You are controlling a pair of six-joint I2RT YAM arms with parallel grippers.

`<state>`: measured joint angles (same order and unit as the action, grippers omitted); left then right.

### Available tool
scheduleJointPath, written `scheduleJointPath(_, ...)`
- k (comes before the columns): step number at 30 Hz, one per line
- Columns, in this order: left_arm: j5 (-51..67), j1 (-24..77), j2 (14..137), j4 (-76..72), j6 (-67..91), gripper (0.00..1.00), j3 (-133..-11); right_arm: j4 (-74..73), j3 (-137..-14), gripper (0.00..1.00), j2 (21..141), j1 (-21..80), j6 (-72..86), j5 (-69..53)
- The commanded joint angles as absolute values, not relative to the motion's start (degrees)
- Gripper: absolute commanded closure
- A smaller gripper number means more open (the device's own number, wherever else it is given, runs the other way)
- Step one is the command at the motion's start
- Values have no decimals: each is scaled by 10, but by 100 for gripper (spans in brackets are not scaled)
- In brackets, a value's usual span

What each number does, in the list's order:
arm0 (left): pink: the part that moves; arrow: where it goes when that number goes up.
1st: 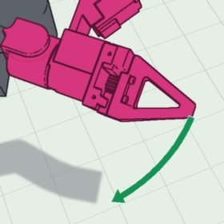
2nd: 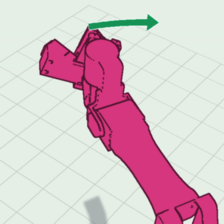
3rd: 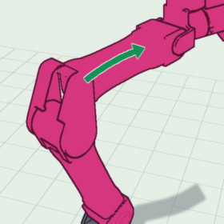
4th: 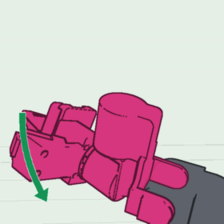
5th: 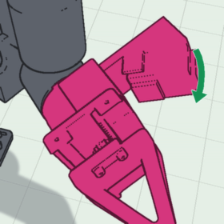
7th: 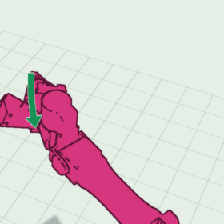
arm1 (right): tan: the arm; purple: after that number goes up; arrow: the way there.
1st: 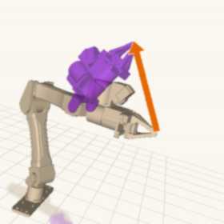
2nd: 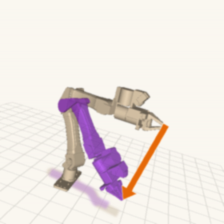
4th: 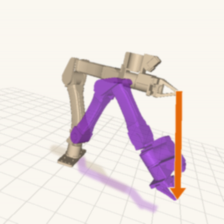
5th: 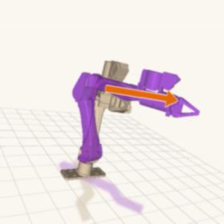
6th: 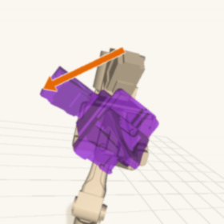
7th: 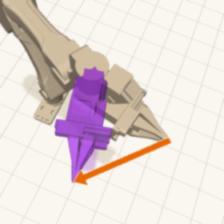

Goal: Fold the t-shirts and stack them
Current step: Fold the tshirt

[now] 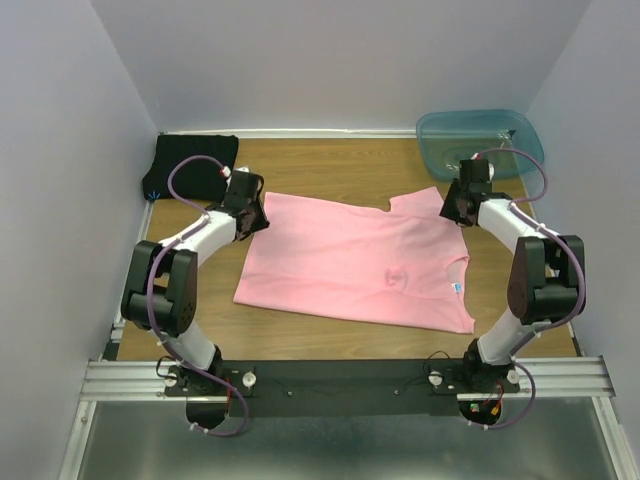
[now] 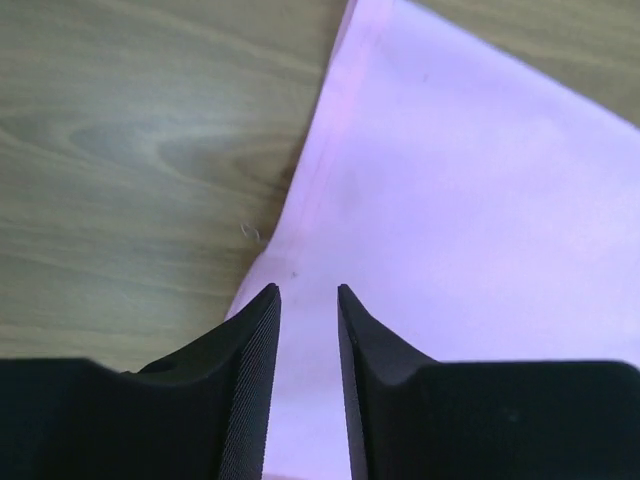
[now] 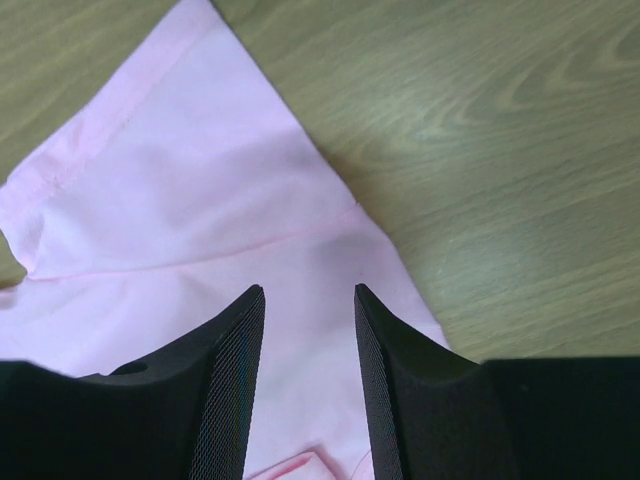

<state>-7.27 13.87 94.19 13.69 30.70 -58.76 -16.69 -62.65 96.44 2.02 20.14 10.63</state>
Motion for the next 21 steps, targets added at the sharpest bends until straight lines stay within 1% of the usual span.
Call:
scheduleJointPath(1, -57, 144, 947, 152, 359, 65, -541, -180, -614, 52, 974, 16, 224, 62)
scheduleJointPath(10, -79, 131, 931, 152, 445, 67, -443, -179, -602, 51, 994, 17, 233, 37)
scheduleJointPath(14, -98, 102, 866, 158, 473, 67, -384, -179, -595, 50, 994, 16, 229, 44)
scheduleJointPath(16, -108, 85, 832, 177, 474, 66, -374, -180, -595, 50, 994, 17, 225, 48)
scheduleJointPath(17, -109, 83, 821, 180, 467, 65, -374, -180, -597, 50, 994, 15, 223, 47)
scheduleJointPath(19, -112, 82, 803, 182, 458, 57, -378, -180, -599, 50, 990, 16, 212, 38)
scheduleJointPath(20, -110, 82, 790, 176, 451, 54, -388, -180, -601, 48, 989, 17, 206, 33)
scheduleJointPath(21, -106, 82, 786, 168, 421, 51, -396, -180, -609, 47, 988, 17, 197, 26)
